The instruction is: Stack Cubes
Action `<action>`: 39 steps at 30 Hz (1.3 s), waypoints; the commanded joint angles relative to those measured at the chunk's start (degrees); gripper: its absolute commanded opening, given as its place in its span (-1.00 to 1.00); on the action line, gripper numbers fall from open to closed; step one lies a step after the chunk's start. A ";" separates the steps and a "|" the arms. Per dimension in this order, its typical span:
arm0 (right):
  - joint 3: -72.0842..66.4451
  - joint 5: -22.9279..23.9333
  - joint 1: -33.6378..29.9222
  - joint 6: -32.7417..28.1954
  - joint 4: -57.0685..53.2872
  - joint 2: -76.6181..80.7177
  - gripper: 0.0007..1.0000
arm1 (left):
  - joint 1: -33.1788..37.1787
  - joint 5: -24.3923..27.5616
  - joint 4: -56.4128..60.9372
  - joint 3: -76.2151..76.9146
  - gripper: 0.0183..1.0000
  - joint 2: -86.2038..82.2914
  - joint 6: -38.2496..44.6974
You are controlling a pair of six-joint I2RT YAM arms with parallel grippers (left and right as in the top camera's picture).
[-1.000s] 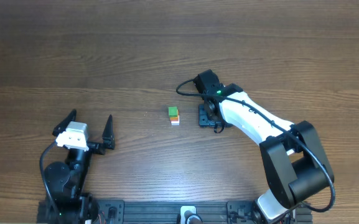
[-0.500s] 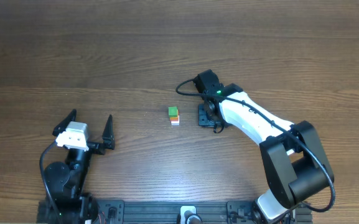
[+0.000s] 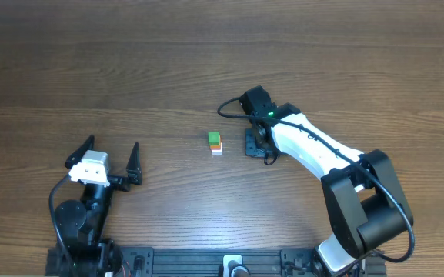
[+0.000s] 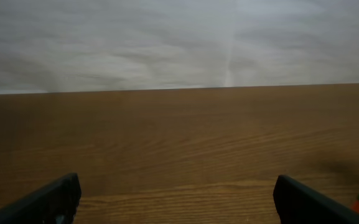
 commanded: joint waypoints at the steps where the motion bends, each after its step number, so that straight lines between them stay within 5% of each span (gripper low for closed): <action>1: 1.66 -0.26 -0.24 -0.07 -2.16 -3.04 -0.64 | 0.17 -0.46 0.02 -0.33 1.00 -0.42 0.83; 13: 23.96 4.07 7.98 4.37 -24.06 -9.27 -0.73 | 0.20 -0.46 0.02 -0.33 1.00 -0.42 0.83; 39: 41.88 2.95 19.37 16.50 -32.81 7.85 -0.83 | 0.17 -0.46 0.02 -0.33 1.00 -0.42 0.83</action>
